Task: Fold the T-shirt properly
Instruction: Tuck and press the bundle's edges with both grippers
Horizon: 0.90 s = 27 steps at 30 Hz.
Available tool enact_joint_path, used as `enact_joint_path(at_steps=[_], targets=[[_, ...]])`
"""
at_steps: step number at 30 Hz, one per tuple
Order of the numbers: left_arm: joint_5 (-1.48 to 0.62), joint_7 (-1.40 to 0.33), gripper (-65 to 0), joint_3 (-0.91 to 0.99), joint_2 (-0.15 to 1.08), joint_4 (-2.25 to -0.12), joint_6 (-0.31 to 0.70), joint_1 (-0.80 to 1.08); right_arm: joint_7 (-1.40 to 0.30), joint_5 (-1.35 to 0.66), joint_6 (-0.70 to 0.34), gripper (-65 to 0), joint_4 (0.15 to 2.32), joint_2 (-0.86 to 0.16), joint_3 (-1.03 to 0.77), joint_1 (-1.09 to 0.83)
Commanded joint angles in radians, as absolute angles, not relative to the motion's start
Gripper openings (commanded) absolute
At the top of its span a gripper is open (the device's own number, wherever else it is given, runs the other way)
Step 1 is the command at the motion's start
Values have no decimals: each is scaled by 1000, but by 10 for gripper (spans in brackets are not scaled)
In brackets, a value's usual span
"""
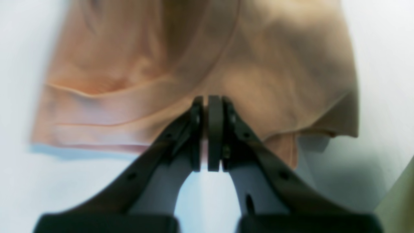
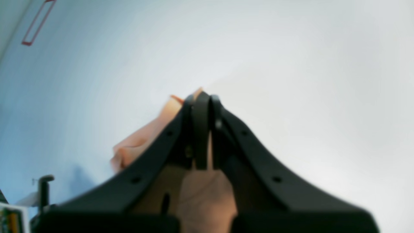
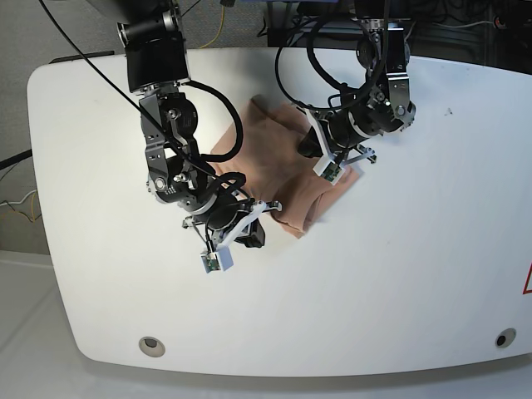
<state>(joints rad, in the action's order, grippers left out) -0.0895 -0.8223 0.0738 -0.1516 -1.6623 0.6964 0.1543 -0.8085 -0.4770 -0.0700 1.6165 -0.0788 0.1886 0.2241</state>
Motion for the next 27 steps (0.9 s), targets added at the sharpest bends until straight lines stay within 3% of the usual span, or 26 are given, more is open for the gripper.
enact_joint_path(at_steps=[1, 15, 27], targets=[[-111, -769, -633, 73, -157, -1636, 698, 145, -788, -490, -88, -650, 1635, -81, 185, 254], [-108, -667, -633, 73, -150, -1503, 698, 143, -788, -490, -202, -650, 1604, -79, 254, 242], [-111, -667, -633, 74, -131, -1508, 698, 145, -779, -486, -209, -650, 1454, -50, 343, 300]])
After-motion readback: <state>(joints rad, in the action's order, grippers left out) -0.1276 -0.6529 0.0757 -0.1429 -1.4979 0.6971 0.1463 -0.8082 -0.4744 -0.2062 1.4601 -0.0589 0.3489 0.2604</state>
